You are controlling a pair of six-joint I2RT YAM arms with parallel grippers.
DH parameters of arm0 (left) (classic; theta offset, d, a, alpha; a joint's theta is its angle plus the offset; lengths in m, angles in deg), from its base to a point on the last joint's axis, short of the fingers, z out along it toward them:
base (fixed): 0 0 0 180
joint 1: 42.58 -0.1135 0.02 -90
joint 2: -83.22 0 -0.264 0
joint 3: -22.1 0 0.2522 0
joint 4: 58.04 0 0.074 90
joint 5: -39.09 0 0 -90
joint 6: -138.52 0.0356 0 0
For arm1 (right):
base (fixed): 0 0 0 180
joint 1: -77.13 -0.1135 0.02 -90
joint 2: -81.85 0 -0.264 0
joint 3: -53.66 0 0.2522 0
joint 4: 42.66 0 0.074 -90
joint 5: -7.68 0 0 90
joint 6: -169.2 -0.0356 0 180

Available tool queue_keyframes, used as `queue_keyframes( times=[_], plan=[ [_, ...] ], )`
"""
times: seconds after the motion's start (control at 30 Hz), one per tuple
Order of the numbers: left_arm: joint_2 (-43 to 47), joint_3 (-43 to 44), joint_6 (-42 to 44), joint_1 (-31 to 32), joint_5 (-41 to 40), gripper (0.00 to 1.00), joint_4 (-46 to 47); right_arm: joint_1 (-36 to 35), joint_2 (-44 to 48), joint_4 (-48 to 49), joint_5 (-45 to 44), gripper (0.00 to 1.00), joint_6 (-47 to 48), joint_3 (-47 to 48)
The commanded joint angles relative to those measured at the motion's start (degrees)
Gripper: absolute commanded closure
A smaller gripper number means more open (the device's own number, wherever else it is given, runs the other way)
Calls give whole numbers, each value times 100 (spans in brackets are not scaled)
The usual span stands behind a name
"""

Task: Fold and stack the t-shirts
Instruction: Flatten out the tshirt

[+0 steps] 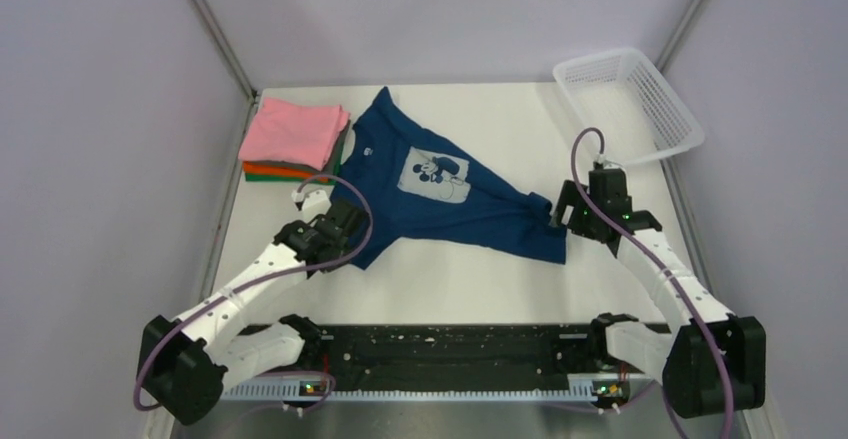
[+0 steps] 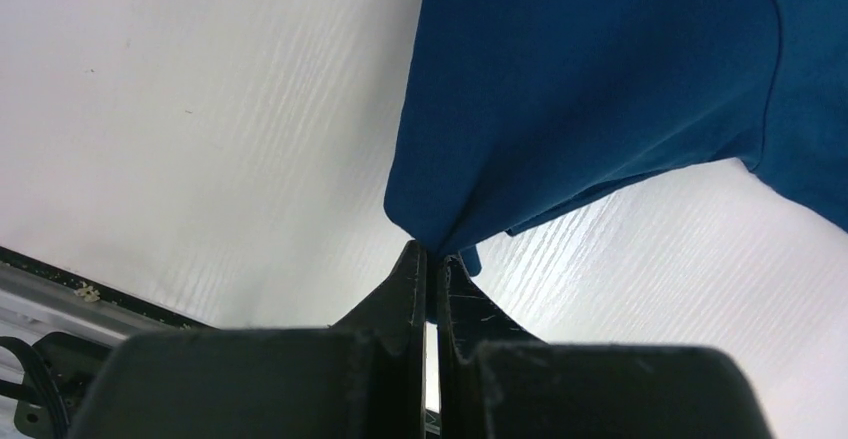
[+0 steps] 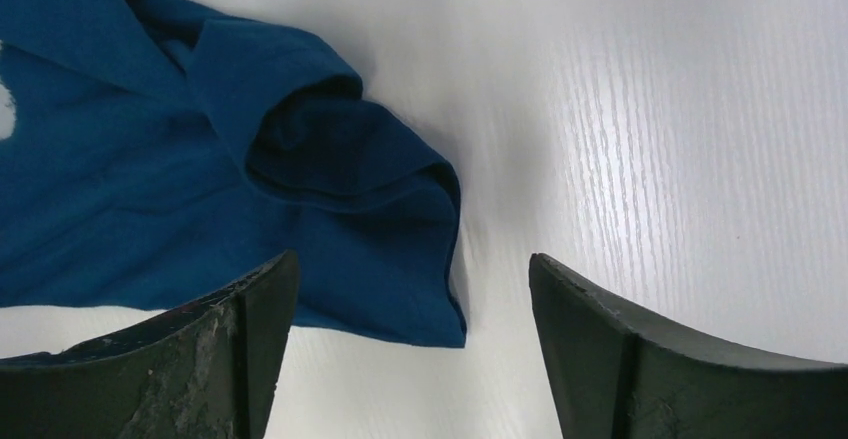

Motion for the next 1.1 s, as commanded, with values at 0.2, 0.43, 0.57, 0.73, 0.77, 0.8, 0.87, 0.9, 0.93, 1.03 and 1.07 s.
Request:
queue_keyframes(
  times=[0.2, 0.43, 0.57, 0.73, 0.77, 0.8, 0.87, 0.9, 0.93, 1.03, 1.07],
  plan=[
    [-89, -103, 128, -25, 315, 100, 372, -1019, 201, -464, -205, 21, -1007, -617],
    [-62, -128, 150, -24, 332, 100, 431, -1691, -81, -69, -1259, 33, -1690, -873],
    [-48, -154, 121, -22, 291, 100, 446, -2083, -557, -114, -1701, 38, -1807, -673],
    [-36, -214, 67, -19, 290, 100, 454, -2130, -991, 11, -1734, 42, -1964, -784],
    [-37, -210, 78, -17, 290, 100, 460, -2127, -1042, 62, -1734, 43, -1985, -823],
    [-45, -212, 90, -24, 283, 100, 470, -2126, -1083, 99, -1753, 43, -2015, -845],
    [-53, -186, 109, -22, 266, 100, 472, -2126, -1174, 161, -1806, 43, -2027, -854],
    [-54, -176, 122, -25, 257, 100, 467, -2133, -1218, 186, -1846, 44, -2022, -842],
    [-52, -172, 132, -26, 245, 100, 472, -2129, -1263, 206, -1873, 44, -2018, -817],
    [-63, -162, 137, -17, 229, 100, 477, -2127, -1420, 279, -1867, 47, -1897, -756],
    [-63, -165, 147, -23, 224, 100, 483, -2126, -1482, 281, -1864, 47, -1834, -730]
  ],
)
